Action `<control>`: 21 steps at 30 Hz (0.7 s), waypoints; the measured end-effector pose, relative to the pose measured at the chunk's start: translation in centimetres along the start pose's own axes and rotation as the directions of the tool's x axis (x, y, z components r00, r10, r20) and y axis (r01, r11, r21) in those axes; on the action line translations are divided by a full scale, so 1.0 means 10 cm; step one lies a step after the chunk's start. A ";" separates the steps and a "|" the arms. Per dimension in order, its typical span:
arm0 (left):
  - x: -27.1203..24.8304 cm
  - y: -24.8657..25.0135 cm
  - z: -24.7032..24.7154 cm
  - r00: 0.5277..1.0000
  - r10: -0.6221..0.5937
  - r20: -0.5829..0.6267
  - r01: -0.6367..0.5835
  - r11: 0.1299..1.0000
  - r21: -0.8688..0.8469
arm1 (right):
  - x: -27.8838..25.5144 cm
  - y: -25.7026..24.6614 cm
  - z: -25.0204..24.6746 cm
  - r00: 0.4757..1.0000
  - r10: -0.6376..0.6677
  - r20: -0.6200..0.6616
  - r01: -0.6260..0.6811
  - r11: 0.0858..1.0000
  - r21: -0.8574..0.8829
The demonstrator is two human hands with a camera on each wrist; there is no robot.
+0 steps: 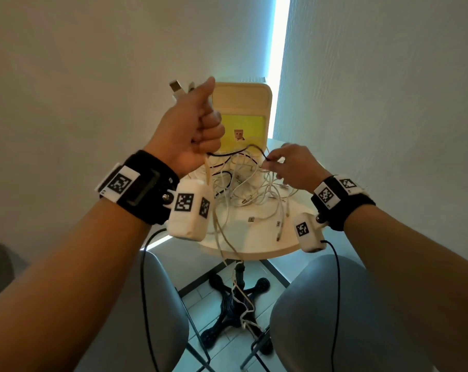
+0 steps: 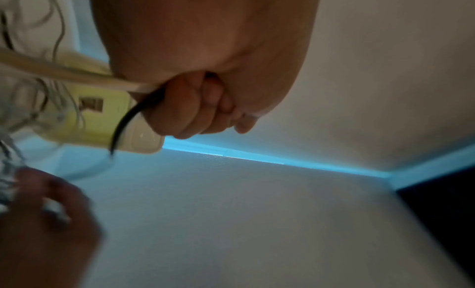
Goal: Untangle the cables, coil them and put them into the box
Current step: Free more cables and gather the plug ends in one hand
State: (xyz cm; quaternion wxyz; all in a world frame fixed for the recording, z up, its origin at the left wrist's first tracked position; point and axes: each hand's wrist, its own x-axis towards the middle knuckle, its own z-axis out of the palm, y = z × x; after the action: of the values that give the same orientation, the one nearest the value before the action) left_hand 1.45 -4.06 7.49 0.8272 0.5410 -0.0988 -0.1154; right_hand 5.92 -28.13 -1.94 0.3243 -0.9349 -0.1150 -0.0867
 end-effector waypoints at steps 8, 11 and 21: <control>0.01 -0.44 0.10 0.998 -0.007 -0.068 0.042 0.849 0.527 | 0.01 -0.46 -0.28 0.956 -0.273 -0.104 0.263 0.960 -0.099; 0.00 -0.45 0.24 1.000 -0.002 0.016 -0.007 0.847 0.532 | -0.02 -0.42 -0.25 0.941 -0.315 -0.121 0.298 0.944 -0.141; 0.03 0.01 -0.18 0.992 0.064 0.112 -0.081 0.985 0.154 | 0.25 -0.11 0.10 0.999 0.017 -0.035 -0.015 0.998 0.056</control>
State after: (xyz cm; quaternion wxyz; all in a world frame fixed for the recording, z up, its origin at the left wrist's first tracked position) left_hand 2.30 -2.53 6.90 0.7787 0.5942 -0.1715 -0.1059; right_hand 8.07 -26.23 -1.51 0.3530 -0.9247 -0.1044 -0.0972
